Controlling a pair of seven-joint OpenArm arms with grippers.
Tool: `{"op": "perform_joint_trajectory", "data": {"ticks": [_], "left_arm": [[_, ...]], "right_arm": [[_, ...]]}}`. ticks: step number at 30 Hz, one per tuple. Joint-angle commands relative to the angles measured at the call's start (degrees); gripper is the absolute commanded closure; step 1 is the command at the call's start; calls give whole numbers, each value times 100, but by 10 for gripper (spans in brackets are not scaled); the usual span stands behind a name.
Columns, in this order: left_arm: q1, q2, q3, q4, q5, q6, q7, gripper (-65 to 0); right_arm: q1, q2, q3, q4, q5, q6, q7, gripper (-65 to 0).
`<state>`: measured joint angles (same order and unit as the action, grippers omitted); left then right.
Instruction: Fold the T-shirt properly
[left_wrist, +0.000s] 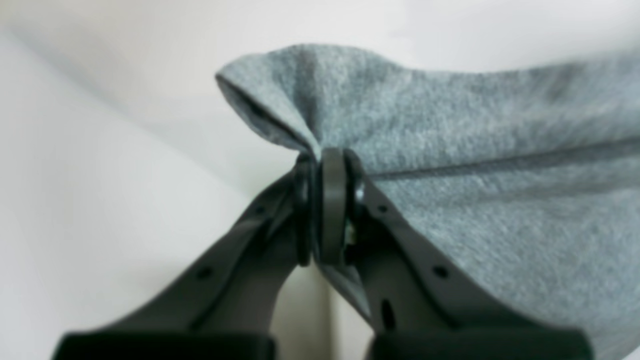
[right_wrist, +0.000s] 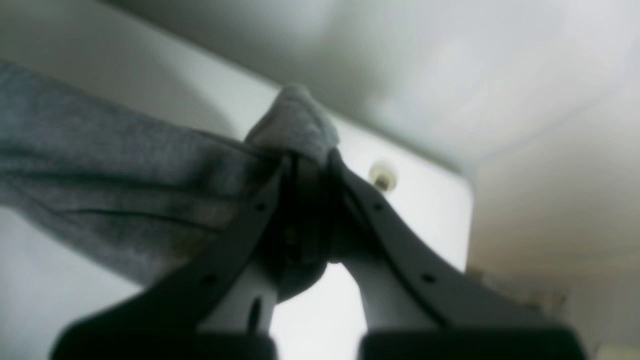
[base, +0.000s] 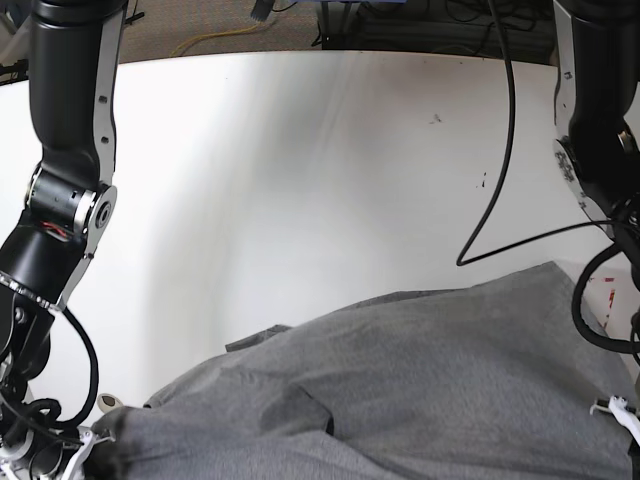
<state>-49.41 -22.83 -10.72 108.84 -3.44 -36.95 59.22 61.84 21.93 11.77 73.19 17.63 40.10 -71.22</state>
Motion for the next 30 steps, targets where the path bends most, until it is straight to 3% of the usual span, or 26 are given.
{"op": "perform_joint_trajectory", "data": {"ticks": [1,7,12,21,30], "left_arm": [[-505,-201,189,-128,-65,25,-168,0],[-1543,-306,628,-690,-65,-305,-186,0],[-1569,-297,786,-532,-56,-305,-142,0],[-215,-324,769,206,-73,-305,-98,0],[1385,-280,751,672,-82,-305,579,0]], "right_arm": [[440,97,-65,44,53,-10,102,0],[783,158,-206,255,70,-10,-82,0],[273,255,-197,659,70,-10,-135,0],[-1450,361,498,1486,545,-10,-267,0],[-3270,290,1078,2426,554,-10,-285,0]]}}
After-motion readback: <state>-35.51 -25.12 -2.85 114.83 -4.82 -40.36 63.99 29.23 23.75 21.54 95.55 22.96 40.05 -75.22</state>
